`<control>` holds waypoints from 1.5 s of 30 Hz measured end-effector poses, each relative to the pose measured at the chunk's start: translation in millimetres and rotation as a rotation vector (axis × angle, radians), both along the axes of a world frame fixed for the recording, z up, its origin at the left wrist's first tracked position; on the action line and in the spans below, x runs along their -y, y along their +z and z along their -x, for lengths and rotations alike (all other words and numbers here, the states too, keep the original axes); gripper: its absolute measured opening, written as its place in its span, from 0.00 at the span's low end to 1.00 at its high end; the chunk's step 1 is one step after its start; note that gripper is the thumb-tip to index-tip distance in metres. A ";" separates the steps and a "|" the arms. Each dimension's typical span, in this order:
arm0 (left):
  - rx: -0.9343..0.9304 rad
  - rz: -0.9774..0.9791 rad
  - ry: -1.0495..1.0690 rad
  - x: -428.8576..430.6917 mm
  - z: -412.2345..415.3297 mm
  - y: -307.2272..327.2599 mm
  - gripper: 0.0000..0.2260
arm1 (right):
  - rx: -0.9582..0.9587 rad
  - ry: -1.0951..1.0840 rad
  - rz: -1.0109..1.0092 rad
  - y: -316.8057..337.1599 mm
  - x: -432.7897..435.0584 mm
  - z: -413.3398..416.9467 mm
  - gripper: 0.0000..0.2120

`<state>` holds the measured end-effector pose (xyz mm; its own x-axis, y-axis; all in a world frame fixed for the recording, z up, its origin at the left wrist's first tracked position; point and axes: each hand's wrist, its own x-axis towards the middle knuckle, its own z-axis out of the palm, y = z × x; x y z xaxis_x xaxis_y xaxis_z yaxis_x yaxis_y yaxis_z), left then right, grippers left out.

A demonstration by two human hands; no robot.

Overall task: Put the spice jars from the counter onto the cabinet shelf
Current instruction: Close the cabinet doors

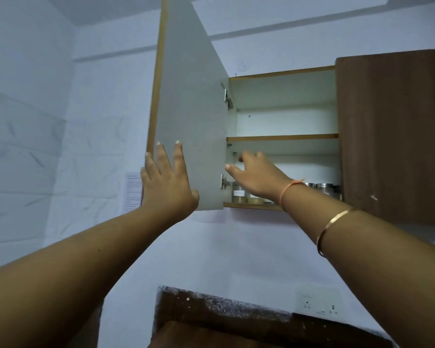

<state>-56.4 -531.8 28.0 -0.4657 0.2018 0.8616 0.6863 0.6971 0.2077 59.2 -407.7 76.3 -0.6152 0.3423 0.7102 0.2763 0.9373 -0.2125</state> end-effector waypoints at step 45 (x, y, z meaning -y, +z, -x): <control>-0.061 0.056 -0.831 -235.8 -63.7 -30.7 0.44 | -0.648 -0.044 0.267 -28.3 -148.9 -26.9 0.14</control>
